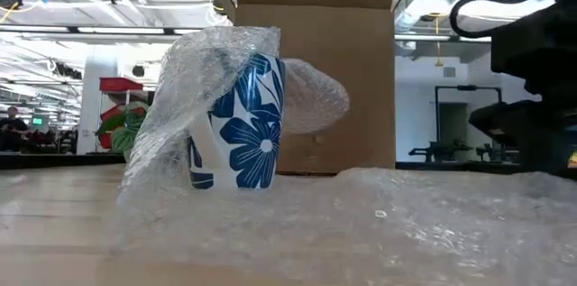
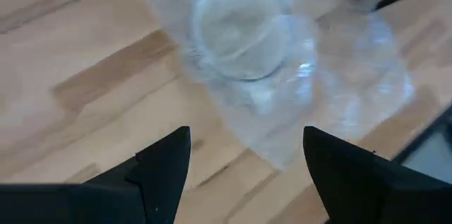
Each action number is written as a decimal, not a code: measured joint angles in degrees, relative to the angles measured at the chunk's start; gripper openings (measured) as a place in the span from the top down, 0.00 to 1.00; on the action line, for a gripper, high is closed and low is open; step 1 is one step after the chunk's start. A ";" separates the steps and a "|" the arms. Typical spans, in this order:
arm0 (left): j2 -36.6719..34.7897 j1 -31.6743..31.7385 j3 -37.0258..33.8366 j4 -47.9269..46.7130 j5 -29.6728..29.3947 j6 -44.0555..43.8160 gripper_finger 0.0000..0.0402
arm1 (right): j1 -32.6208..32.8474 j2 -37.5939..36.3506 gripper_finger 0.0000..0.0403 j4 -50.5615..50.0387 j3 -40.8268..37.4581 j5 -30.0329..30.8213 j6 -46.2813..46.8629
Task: Wrap mug
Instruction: Wrap the blue mug with bubble wrap
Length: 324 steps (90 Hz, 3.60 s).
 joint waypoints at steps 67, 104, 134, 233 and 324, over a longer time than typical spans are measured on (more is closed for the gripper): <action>-0.02 3.49 -15.83 8.40 -6.70 -0.67 0.37 | -5.52 -5.97 0.99 1.83 14.20 -0.60 -6.49; -0.07 5.53 -20.28 22.68 -6.88 9.51 0.37 | -11.80 -1.17 0.99 17.18 17.11 -1.08 -6.72; -0.04 5.60 -20.28 26.66 -7.04 14.64 0.37 | -15.68 6.25 0.99 19.04 23.79 -1.08 -1.25; -3.85 1.54 -14.49 38.56 -4.78 26.54 0.37 | -21.59 16.26 0.67 -7.57 37.47 -4.82 0.77; -2.94 5.02 -29.80 48.82 -17.36 15.16 0.37 | -15.73 16.68 0.65 -8.92 43.34 -6.48 0.73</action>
